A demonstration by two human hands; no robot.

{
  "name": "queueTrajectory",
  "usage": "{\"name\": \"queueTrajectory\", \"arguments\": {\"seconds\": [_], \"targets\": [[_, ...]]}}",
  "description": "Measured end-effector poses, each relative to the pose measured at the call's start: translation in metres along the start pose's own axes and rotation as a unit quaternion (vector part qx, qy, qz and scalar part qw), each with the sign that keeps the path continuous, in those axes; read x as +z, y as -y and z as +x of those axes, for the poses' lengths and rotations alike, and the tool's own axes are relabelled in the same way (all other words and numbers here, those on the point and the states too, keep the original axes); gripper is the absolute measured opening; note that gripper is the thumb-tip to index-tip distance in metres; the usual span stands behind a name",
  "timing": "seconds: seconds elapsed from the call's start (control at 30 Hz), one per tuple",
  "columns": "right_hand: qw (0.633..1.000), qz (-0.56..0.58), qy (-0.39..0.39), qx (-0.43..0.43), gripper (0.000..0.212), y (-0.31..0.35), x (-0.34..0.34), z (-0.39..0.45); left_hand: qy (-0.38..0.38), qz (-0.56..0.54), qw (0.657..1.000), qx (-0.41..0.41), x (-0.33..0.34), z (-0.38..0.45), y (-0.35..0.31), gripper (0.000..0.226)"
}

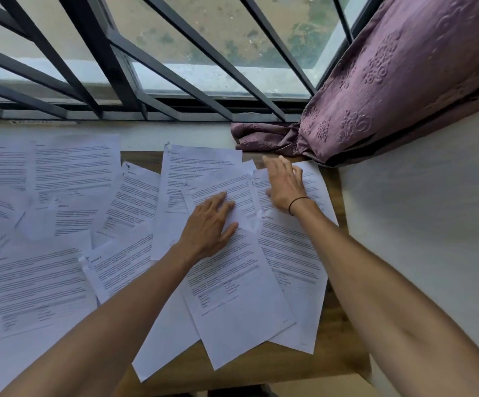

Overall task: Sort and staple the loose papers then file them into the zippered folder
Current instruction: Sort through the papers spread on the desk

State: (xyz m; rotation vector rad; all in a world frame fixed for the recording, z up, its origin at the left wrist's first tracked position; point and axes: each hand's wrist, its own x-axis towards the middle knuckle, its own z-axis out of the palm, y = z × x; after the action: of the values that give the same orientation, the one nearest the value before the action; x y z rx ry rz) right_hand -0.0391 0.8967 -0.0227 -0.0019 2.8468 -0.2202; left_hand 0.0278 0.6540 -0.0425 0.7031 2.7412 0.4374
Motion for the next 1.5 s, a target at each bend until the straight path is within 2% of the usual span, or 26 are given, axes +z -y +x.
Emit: {"name": "queueTrajectory", "arguments": {"seconds": [0.13,0.3,0.5,0.6,0.67,0.77,0.87,0.93,1.0,1.03,1.17,1.27,1.37,1.5], "targets": [[0.997,-0.067,0.037,0.004,0.058,0.004,-0.018,0.014,0.005,0.013,1.000,0.003,-0.004,0.002,-0.003,0.064],[0.993,-0.114,0.021,-0.025,0.021,0.014,-0.039,0.006,-0.002,0.000,1.000,-0.027,-0.010,0.006,-0.015,0.062],[0.982,-0.171,-0.024,-0.081,0.022,0.030,-0.098,-0.024,0.003,-0.014,0.999,-0.043,-0.010,0.011,-0.023,0.077],[0.974,-0.198,-0.029,-0.106,0.025,0.042,-0.135,-0.042,0.012,-0.107,0.993,-0.043,-0.019,0.013,-0.029,0.084],[0.973,-0.192,-0.025,-0.127,0.028,0.055,-0.159,-0.053,0.035,-0.222,0.974,-0.037,-0.030,0.018,-0.036,0.085],[0.970,-0.186,-0.045,-0.152,0.024,0.079,-0.193,-0.065,0.045,-0.439,0.896,-0.045,-0.053,0.026,-0.051,0.065],[0.961,-0.214,-0.065,-0.164,0.024,0.104,-0.220,-0.069,0.000,-0.577,0.814,-0.063,-0.078,0.030,-0.066,0.036],[0.958,-0.216,-0.071,-0.174,0.024,0.118,-0.236,-0.067,-0.052,-0.640,0.764,-0.071,-0.092,0.032,-0.067,0.036],[0.955,-0.206,-0.097,-0.191,0.019,0.131,-0.251,-0.064,-0.091,-0.673,0.731,-0.068,-0.104,0.034,-0.062,0.036],[0.953,-0.198,-0.119,-0.199,0.020,0.137,-0.257,-0.063,-0.103,-0.679,0.724,-0.065,-0.110,0.034,-0.057,0.036],[0.933,-0.187,-0.241,-0.194,0.052,0.145,-0.269,-0.055,-0.157,-0.686,0.705,-0.084,-0.131,0.026,-0.029,0.037],[0.925,-0.122,-0.314,-0.175,0.051,0.136,-0.265,-0.052,-0.202,-0.685,0.692,-0.106,-0.134,0.009,0.002,0.037],[0.940,0.004,-0.309,-0.143,0.046,0.123,-0.240,-0.046,-0.232,-0.661,0.699,-0.143,-0.129,-0.015,0.031,0.035],[0.952,0.226,-0.196,-0.072,0.045,0.113,-0.175,-0.039,-0.250,-0.638,0.701,-0.196,-0.119,-0.044,0.057,0.036]]}}
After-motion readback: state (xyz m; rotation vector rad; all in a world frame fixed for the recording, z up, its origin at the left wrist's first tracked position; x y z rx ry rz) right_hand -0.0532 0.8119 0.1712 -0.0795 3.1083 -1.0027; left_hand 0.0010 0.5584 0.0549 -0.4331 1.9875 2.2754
